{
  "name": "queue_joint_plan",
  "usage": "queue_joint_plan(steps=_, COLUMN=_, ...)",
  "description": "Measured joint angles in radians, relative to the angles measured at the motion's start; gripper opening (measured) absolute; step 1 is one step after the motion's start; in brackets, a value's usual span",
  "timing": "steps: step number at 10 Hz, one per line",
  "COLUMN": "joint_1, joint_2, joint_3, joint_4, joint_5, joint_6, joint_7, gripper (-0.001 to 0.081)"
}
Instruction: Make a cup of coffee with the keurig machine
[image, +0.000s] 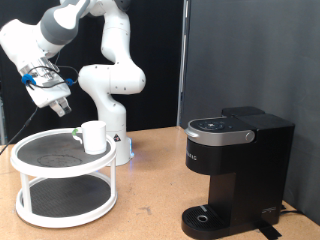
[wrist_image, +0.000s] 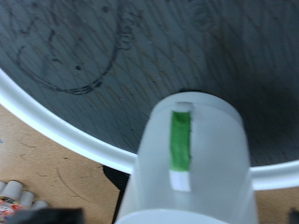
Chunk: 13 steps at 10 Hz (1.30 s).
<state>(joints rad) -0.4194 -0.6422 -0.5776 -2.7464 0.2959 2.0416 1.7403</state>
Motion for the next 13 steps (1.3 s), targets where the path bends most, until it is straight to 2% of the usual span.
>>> queue_joint_plan(steps=1, joint_1=0.007, joint_2=0.003, joint_3=-0.002, joint_4=-0.013, joint_5=0.021, joint_6=0.030, joint_7=-0.018, gripper=0.0440)
queue_joint_plan(steps=2, joint_1=0.015, joint_2=0.006, joint_3=-0.002, joint_4=-0.022, joint_5=0.040, joint_6=0.047, joint_7=-0.030, gripper=0.0440)
queue_joint_plan(steps=4, joint_1=0.033, joint_2=0.012, joint_3=-0.002, joint_4=-0.035, joint_5=0.070, joint_6=0.052, joint_7=-0.038, gripper=0.0702)
queue_joint_plan(steps=9, joint_1=0.045, joint_2=0.018, joint_3=0.006, joint_4=-0.077, joint_5=0.062, joint_6=0.064, joint_7=-0.038, gripper=0.0734)
queue_joint_plan(steps=13, joint_1=0.045, joint_2=0.047, joint_3=0.016, joint_4=-0.107, joint_5=0.049, joint_6=0.122, joint_7=-0.045, gripper=0.0734)
